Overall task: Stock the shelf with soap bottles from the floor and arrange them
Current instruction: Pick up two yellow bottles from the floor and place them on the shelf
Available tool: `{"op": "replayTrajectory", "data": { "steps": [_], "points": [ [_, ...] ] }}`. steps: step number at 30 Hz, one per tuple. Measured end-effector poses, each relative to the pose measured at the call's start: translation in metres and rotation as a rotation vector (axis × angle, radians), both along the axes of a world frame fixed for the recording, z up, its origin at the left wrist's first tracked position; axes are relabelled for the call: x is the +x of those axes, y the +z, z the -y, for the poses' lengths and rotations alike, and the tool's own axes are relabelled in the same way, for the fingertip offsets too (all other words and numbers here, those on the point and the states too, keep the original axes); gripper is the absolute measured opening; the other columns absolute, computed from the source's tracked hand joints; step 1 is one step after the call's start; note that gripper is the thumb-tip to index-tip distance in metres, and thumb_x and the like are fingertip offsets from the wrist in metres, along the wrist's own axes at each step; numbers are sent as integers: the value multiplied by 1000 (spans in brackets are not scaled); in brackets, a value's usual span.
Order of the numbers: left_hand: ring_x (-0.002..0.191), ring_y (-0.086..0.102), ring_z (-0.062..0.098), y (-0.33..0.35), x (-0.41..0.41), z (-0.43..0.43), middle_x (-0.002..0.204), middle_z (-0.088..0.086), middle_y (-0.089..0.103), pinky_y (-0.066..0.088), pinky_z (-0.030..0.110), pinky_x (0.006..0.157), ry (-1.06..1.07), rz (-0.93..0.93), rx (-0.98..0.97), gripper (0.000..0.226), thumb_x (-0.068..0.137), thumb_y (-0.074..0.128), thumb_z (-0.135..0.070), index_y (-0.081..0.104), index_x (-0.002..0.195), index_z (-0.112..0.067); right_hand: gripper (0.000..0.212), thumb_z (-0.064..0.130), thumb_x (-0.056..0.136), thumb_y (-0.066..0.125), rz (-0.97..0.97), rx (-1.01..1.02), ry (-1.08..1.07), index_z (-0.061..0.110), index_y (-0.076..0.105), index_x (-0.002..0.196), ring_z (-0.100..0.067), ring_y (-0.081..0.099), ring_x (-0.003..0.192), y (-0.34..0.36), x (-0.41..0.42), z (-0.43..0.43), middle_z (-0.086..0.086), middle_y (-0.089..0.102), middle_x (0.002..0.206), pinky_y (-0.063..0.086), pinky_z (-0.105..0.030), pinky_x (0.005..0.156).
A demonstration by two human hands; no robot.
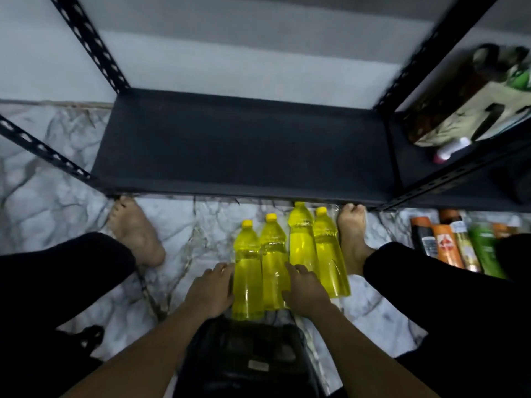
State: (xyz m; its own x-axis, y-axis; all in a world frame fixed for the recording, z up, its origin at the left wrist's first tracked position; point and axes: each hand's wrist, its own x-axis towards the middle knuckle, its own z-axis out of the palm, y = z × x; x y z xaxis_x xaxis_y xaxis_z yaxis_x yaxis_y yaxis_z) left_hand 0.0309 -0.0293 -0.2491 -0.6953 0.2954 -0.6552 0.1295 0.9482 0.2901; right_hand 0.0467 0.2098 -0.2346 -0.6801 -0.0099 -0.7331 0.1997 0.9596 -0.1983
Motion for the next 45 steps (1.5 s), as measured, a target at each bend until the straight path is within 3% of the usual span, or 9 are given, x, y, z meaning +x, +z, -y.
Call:
{"op": "replayTrajectory", "data": {
  "steps": [7,13,16,19,24,29,35,38,45],
  "points": [
    [141,34,36,-35,4,-17,167,3,6,42,43,107,-30,46,35,88,90,62,-30,8,160,-32,88,25,91,60,-16,-138,-84,18,6,160,-37,43,134,-39,-17,26,-18,18,162,43,-38,102],
    [127,47,31,-49,0,-34,155,0,25,48,40,96,283,-53,86,80,84,65,-42,27,154,-29,84,30,93,60,-76,-145,-106,19,12,160,-34,53,123,-59,-39,24,-17,45,146,47,-38,92],
    [132,44,34,-61,-2,-41,164,4,10,45,40,102,347,-13,42,96,87,60,-56,5,159,-24,81,31,93,61,-66,-169,-116,20,16,159,-35,54,120,-64,-50,16,-19,54,134,48,-39,90],
    [127,49,35,-69,1,-41,167,4,-6,49,43,92,274,20,-31,110,84,51,-73,-15,158,-23,79,32,94,60,-86,-188,-123,17,19,159,-36,55,118,-67,-52,12,-20,57,129,47,-37,88],
    [124,53,34,-77,0,-30,164,4,23,44,47,94,186,-66,-126,120,76,54,-78,-18,157,-26,79,33,95,59,-73,-205,-114,15,17,159,-37,54,119,-68,-52,13,-23,53,134,46,-37,91],
    [123,53,35,-73,0,-20,153,-2,41,48,47,92,390,-11,-44,120,69,56,-71,-22,153,-39,78,34,94,60,-136,-180,-144,17,21,159,-37,59,110,-65,-49,19,-22,59,125,48,-36,83],
    [127,47,39,-76,1,-38,159,2,24,44,55,98,664,126,-21,112,76,53,-67,-23,153,-37,76,39,93,60,-190,-117,-158,17,26,157,-35,62,103,-61,-47,28,-19,65,113,49,-36,78],
    [131,41,38,-78,5,-48,160,6,17,43,54,99,610,124,-62,115,79,55,-70,-23,154,-30,76,39,93,60,-163,-110,-139,16,27,157,-37,61,108,-60,-51,28,-19,66,115,49,-38,80],
    [123,49,34,-82,10,-47,147,13,33,47,44,89,573,50,15,109,88,59,-58,-12,157,-11,71,42,94,59,-91,-64,-139,21,30,156,-39,61,110,-58,-60,27,-20,70,105,50,-39,83]
  ]
}}
